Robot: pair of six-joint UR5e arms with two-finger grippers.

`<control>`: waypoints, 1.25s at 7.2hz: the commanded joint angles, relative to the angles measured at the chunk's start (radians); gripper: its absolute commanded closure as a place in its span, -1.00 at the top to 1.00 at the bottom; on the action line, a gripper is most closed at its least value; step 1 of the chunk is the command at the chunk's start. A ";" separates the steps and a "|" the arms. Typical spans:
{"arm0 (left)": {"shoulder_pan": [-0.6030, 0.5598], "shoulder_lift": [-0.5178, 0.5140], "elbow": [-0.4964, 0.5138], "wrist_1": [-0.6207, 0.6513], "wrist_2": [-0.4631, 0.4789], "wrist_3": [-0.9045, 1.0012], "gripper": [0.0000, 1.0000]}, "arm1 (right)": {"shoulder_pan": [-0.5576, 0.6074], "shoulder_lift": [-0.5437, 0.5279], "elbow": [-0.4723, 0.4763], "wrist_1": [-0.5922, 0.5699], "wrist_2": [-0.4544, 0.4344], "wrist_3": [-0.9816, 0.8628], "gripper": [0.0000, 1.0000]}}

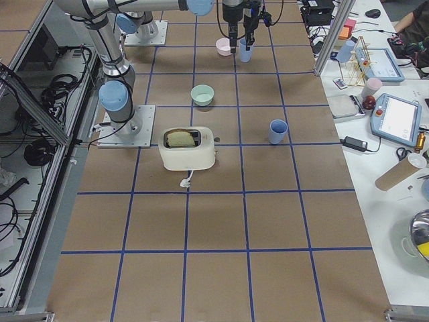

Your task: Stack blue cups with both arms

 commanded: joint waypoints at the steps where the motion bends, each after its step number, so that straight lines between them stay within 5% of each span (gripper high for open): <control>1: -0.046 -0.050 0.007 0.125 -0.015 -0.091 -1.00 | 0.000 0.000 0.000 0.000 0.000 0.000 1.00; 3: -0.052 -0.059 0.006 0.123 -0.007 -0.094 -1.00 | -0.001 0.000 0.000 0.000 0.000 0.000 1.00; 4: -0.054 -0.056 0.007 0.123 -0.003 -0.091 0.98 | 0.000 0.000 0.000 0.000 0.000 0.000 1.00; 6: -0.045 0.006 0.042 0.075 0.004 -0.091 1.00 | 0.000 0.000 0.000 0.001 0.000 0.000 1.00; 9: 0.059 0.136 0.160 -0.374 -0.009 -0.004 1.00 | 0.000 0.000 0.000 0.000 0.000 0.000 1.00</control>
